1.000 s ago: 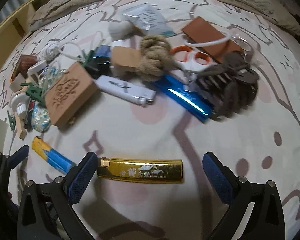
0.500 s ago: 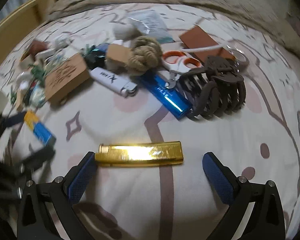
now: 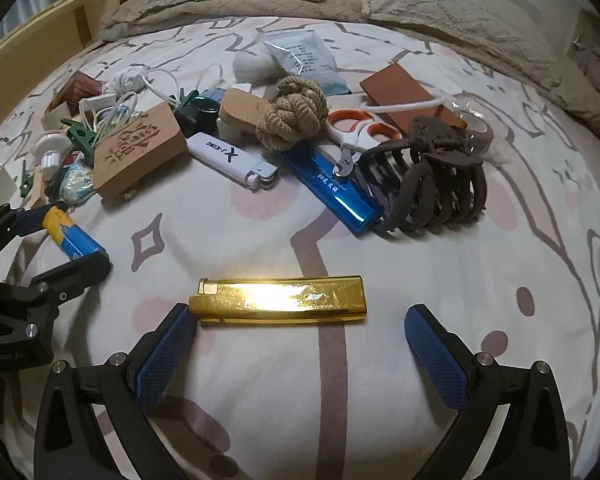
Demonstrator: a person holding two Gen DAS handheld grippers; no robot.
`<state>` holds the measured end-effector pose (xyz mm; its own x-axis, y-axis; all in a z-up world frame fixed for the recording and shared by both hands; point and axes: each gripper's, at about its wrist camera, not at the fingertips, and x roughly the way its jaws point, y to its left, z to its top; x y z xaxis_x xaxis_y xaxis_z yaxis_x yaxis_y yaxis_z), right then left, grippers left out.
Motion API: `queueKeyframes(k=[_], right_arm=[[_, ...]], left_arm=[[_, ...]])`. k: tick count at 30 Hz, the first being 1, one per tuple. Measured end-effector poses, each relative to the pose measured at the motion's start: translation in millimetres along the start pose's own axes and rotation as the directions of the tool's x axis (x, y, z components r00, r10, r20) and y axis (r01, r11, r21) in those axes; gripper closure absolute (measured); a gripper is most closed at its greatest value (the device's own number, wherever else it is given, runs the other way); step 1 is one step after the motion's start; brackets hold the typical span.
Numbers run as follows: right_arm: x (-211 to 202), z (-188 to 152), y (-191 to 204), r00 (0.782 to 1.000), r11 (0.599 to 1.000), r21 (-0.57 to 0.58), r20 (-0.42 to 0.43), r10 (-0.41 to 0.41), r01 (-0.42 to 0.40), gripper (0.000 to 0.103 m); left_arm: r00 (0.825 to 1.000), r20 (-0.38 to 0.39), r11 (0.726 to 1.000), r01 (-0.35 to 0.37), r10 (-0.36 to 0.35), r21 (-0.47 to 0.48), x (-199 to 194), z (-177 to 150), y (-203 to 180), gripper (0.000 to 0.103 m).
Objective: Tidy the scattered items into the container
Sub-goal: 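Close the left gripper on the blue-yellow lighter while the right gripper closes on the gold lighter, then lift both lighters and carry them toward the white box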
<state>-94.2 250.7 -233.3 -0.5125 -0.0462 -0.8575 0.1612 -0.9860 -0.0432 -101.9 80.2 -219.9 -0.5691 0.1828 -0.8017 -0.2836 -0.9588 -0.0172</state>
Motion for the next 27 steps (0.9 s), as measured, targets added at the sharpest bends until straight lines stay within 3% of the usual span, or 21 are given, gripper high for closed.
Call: queueKeyframes(k=[4, 9, 27], right_arm=[[-1, 2, 4, 1.000, 1.000, -0.020, 0.009, -0.010, 0.010, 0.002], [-4, 5, 9, 1.000, 0.999, -0.035, -0.005, 0.029, -0.029, 0.021], [-27, 1, 27, 0.999, 0.994, -0.093, -0.016, 0.049, -0.050, 0.022]], left_arm=[[1.000, 0.002, 1.000, 0.005, -0.005, 0.015, 0, -1, -2, 0.022], [1.000, 0.000, 1.000, 0.013, -0.013, 0.015, -1, -1, -2, 0.022], [0.999, -0.002, 0.998, 0.041, -0.041, -0.037, -9, 0, 8, 0.022]])
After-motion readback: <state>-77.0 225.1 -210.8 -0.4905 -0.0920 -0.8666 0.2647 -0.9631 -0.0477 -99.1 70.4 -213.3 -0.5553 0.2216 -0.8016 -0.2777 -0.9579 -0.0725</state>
